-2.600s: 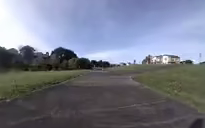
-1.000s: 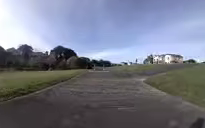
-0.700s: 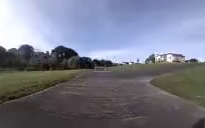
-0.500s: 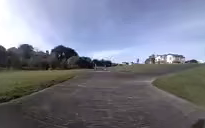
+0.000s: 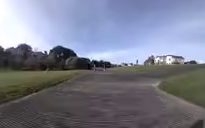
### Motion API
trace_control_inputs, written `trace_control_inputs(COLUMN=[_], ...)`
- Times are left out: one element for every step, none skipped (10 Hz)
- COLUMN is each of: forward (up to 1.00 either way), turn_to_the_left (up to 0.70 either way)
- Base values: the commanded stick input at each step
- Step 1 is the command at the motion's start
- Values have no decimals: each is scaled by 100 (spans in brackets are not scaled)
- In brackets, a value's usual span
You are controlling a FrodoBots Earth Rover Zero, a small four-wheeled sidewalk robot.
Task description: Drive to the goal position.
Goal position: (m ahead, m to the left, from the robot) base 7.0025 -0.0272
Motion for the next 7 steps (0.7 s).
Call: trace_control_inputs(forward=[100, 100, 100, 100, 100, 100, 100], turn_to_the_left=[0, 0, 0, 0, 0, 0, 0])
